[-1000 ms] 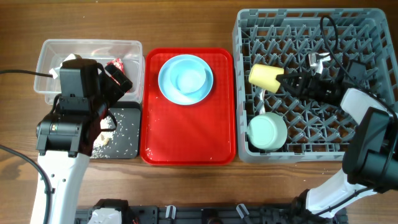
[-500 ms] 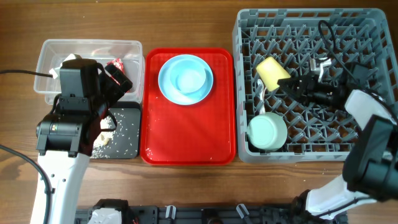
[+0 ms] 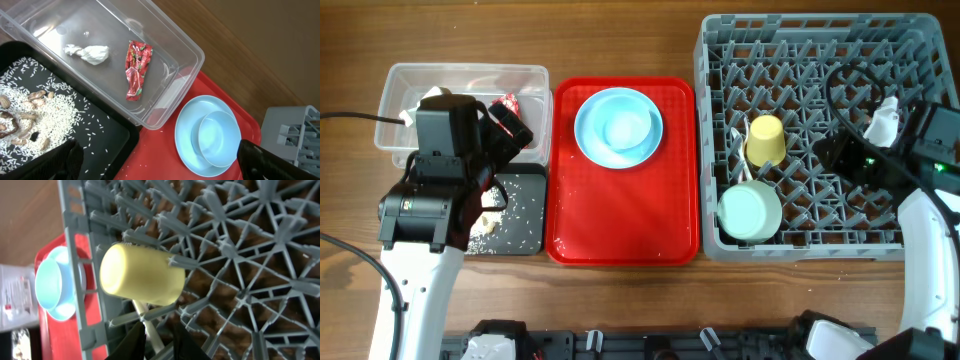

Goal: Sort waste into correct bins and load items into the dishwasher rack
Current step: 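Carry the yellow cup into the dish rack and place it, then move the right gripper to the light-blue small bowl and grasp it, then carry the light-blue bowl into the dish rack and set it down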

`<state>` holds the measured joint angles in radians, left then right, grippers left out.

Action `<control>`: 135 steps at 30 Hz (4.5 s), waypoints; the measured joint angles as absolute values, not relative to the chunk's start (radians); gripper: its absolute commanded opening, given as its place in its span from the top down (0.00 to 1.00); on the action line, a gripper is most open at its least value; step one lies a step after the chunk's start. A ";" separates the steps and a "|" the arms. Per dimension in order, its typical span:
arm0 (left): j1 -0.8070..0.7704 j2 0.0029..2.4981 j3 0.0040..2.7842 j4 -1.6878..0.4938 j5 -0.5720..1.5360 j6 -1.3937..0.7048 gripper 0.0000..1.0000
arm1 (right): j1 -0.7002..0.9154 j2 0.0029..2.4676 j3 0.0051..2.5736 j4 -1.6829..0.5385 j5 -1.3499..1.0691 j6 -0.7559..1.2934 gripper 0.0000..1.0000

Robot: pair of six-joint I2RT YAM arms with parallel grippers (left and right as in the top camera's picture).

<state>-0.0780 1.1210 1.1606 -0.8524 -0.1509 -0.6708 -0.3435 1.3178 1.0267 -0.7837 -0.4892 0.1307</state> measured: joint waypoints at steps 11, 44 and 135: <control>-0.078 1.121 1.161 -0.853 -0.151 -0.671 0.00 | 0.016 1.327 1.207 -0.723 -0.210 0.078 0.96; -0.078 1.121 1.161 -0.852 -0.151 -0.671 0.00 | 0.048 1.597 1.488 -0.887 -0.309 0.093 0.89; -0.077 1.121 1.161 -0.853 -0.151 -0.671 0.00 | 0.584 1.805 1.652 -0.544 -0.154 0.062 0.96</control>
<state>-0.0772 1.1210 1.1606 -0.8528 -0.1509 -0.6708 0.5838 1.8046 1.6516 -0.5438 -0.1539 0.0616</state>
